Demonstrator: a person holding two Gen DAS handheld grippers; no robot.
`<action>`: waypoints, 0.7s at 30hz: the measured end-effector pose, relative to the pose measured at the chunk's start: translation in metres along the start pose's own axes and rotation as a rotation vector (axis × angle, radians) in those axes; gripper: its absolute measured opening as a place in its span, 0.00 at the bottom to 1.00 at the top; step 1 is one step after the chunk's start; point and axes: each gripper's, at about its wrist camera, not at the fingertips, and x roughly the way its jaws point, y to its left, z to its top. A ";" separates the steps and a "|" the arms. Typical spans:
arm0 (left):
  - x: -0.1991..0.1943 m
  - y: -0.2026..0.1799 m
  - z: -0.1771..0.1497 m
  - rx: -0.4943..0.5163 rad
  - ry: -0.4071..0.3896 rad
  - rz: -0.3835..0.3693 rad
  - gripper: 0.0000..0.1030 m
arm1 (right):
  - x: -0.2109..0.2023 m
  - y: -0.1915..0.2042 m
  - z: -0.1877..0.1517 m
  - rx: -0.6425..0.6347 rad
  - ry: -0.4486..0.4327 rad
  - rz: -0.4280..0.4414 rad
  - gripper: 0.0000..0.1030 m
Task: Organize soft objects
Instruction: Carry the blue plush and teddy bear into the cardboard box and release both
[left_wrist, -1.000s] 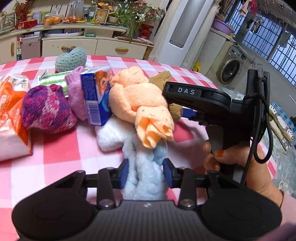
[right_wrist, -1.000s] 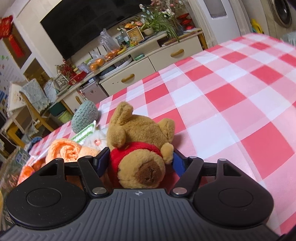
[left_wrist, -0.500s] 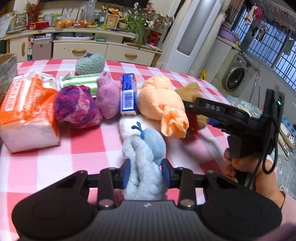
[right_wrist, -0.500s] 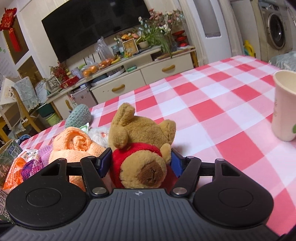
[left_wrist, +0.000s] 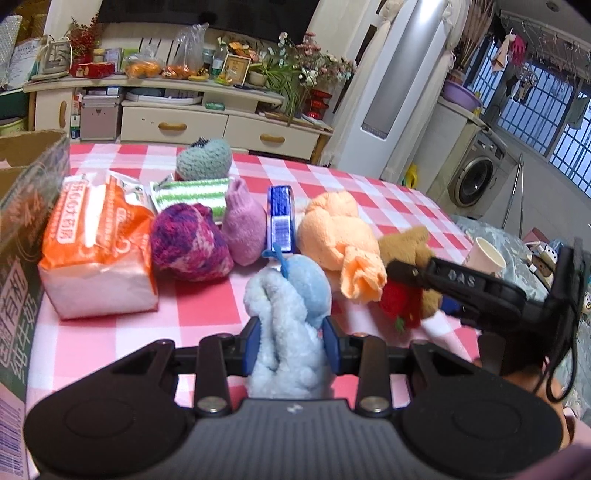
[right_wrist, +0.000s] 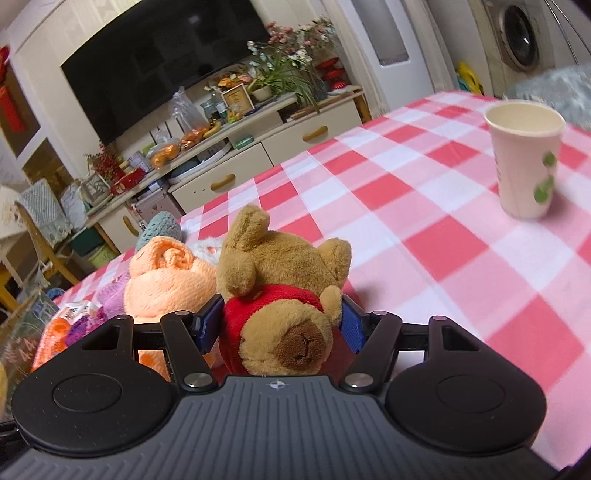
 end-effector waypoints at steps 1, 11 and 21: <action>-0.002 0.001 0.000 -0.001 -0.006 -0.001 0.33 | -0.001 0.001 -0.001 0.009 0.002 0.001 0.78; -0.022 0.008 0.002 -0.017 -0.058 -0.010 0.33 | -0.027 0.018 -0.010 -0.029 -0.019 0.004 0.78; -0.043 0.021 0.007 -0.052 -0.116 -0.018 0.33 | -0.043 0.044 -0.017 -0.095 -0.030 0.044 0.78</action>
